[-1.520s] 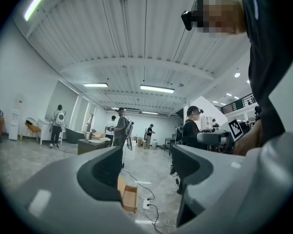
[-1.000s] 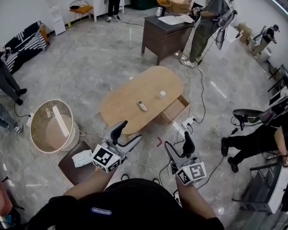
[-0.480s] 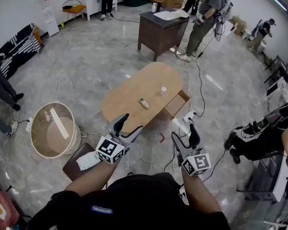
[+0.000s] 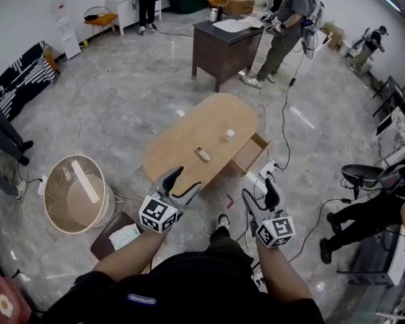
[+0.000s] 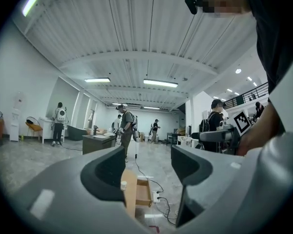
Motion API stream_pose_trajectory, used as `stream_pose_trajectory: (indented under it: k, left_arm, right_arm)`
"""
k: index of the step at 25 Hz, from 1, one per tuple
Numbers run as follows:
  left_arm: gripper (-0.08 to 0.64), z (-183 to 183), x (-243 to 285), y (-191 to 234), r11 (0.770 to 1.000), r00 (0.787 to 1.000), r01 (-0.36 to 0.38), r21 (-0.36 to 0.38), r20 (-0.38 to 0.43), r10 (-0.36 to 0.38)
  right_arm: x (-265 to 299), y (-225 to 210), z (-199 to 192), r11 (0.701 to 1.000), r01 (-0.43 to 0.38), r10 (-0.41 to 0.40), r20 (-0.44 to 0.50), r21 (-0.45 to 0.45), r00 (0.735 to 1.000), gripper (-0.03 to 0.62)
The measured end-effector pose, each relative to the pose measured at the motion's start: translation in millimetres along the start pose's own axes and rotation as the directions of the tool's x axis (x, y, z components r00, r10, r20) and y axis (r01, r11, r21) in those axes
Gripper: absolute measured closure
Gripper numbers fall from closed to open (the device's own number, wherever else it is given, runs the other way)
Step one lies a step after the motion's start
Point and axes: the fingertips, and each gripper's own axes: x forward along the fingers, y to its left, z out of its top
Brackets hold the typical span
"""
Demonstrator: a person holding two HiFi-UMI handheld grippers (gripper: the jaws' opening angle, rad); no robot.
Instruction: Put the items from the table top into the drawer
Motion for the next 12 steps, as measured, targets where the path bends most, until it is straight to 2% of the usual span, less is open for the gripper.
stream_pose_trajectory:
  k: [7, 10, 12]
  left_arm:
    - [0.282, -19, 46, 25, 0.999, 1.000, -0.028, 0.041, -0.013, 0.028]
    - [0.294, -29, 77, 32, 0.996, 0.998, -0.056, 0.069, 0.014, 0.056]
    - [0.295, -37, 102, 37, 0.995, 0.997, -0.079, 0.057, 0.030, 0.078]
  right_arm:
    - [51, -39, -27, 0.998, -0.064, 0.064, -0.008, 0.017, 0.998, 0.236]
    - [71, -65, -36, 0.996, -0.091, 0.091, 0.007, 0.021, 0.996, 0.245]
    - [86, -87, -40, 0.994, -0.101, 0.101, 0.012, 0.029, 0.995, 0.249]
